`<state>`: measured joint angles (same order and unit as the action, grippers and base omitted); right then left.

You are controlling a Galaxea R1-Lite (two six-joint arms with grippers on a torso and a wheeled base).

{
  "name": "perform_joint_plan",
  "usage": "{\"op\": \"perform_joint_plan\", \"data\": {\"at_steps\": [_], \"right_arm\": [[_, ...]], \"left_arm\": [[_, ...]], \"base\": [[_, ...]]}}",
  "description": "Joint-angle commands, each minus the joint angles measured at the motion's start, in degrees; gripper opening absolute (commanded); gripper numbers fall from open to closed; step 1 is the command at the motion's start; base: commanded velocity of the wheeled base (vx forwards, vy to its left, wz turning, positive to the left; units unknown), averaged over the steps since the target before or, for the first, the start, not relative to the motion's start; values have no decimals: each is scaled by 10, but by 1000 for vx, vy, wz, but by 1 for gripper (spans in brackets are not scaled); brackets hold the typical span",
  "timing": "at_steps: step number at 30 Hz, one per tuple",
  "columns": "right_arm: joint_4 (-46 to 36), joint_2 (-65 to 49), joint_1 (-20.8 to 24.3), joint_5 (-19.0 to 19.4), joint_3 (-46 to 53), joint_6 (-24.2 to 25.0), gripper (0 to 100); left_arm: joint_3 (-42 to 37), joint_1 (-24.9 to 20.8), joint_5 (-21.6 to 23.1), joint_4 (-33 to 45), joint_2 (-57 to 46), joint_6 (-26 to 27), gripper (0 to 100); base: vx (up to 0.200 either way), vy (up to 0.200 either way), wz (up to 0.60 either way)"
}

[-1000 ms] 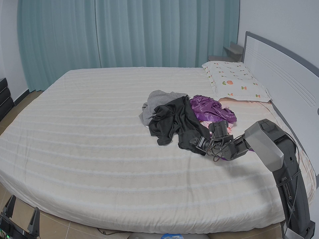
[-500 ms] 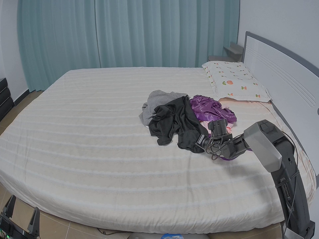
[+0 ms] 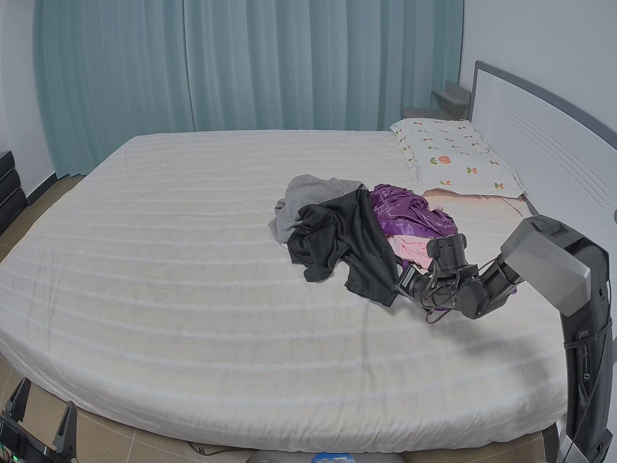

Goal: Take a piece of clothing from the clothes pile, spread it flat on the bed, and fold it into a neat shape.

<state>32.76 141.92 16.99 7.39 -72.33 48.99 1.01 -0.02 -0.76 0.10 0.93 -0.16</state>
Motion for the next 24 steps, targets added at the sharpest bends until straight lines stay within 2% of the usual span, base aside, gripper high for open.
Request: {"op": "perform_joint_plan", "data": {"at_steps": [1,7,11,15,22,23,24], "right_arm": [[99,-114,-4,24,134,4,0],[133,-162,-12,40,237,-2,0],[146,-140,-17,61,281,-37,0],[184,-91,-21,56,290,-80,0],[189,-42,-15,55,259,-106,0],[188,-34,-14,55,253,-111,100],[188,-33,-14,55,252,-111,100]], "left_arm": [[-10,0,0,0,-9,0,100],[-10,0,0,0,-9,0,100],[-10,0,0,0,-9,0,100],[-10,0,0,0,-9,0,100],[-10,0,0,0,-9,0,100],[-10,0,0,0,-9,0,100],[-10,0,0,0,-9,0,100]], "base": [[0,0,0],[0,0,0],[0,0,0],[0,0,0],[0,0,0],[0,0,0],[0,0,0]]}}
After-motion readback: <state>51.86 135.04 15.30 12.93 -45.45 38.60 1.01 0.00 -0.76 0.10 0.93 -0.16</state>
